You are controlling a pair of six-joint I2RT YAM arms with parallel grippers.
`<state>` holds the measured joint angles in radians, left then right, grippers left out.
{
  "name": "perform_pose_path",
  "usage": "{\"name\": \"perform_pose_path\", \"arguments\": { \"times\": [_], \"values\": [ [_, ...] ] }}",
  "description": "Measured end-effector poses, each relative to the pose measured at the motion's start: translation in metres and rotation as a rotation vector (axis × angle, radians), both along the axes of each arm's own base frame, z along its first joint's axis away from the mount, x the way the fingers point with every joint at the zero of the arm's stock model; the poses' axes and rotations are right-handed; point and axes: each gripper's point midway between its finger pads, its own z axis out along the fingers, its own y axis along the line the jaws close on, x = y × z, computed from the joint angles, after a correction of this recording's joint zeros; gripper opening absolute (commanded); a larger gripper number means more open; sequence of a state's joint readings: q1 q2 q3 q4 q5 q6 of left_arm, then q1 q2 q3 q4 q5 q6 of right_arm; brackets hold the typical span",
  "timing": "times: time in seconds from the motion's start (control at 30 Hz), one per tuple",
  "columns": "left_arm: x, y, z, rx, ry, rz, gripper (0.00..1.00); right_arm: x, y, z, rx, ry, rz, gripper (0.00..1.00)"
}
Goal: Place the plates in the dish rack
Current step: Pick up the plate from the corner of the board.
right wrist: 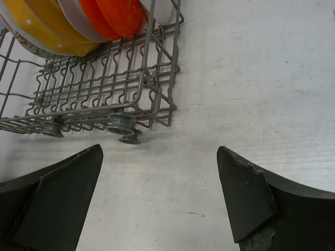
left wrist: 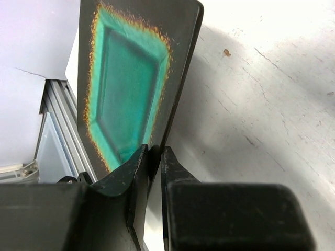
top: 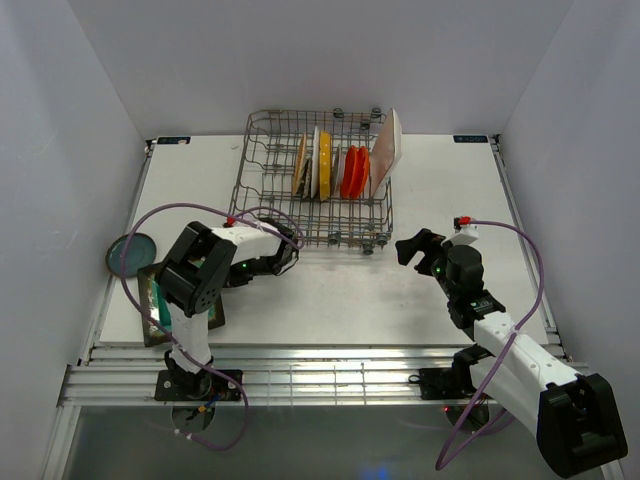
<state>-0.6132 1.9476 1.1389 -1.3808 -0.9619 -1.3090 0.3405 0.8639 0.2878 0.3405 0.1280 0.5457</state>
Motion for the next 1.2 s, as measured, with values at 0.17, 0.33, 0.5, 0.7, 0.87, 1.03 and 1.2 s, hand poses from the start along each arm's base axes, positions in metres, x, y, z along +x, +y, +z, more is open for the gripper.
{"name": "perform_pose_path", "arguments": {
  "times": [0.17, 0.33, 0.5, 0.7, 0.87, 1.03, 1.2],
  "values": [
    [-0.003, -0.004, 0.01, -0.019, -0.053, -0.029, 0.0, 0.0, 0.0, 0.0, 0.0, 0.0, 0.0, 0.95],
    [-0.005, -0.008, 0.019, -0.025, -0.093, -0.065, 0.0, 0.0, 0.0, 0.0, 0.0, -0.001, 0.0, 0.95],
    [-0.003, -0.011, 0.021, -0.013, -0.098, -0.094, 0.0, 0.0, 0.0, 0.0, 0.0, -0.001, 0.0, 0.95],
    [-0.003, -0.019, 0.022, -0.008, -0.105, -0.136, 0.0, 0.0, 0.0, 0.0, 0.0, 0.0, 0.0, 0.95],
    [-0.003, -0.024, 0.024, -0.007, -0.114, -0.167, 0.0, 0.0, 0.0, 0.0, 0.0, 0.0, 0.0, 0.95],
    [-0.005, -0.035, 0.033, -0.03, -0.126, -0.226, 0.0, 0.0, 0.0, 0.0, 0.0, -0.001, 0.0, 0.95],
    [-0.005, -0.042, 0.043, -0.064, -0.14, -0.265, 0.0, 0.0, 0.0, 0.0, 0.0, -0.002, 0.0, 0.95]
  ]
}}
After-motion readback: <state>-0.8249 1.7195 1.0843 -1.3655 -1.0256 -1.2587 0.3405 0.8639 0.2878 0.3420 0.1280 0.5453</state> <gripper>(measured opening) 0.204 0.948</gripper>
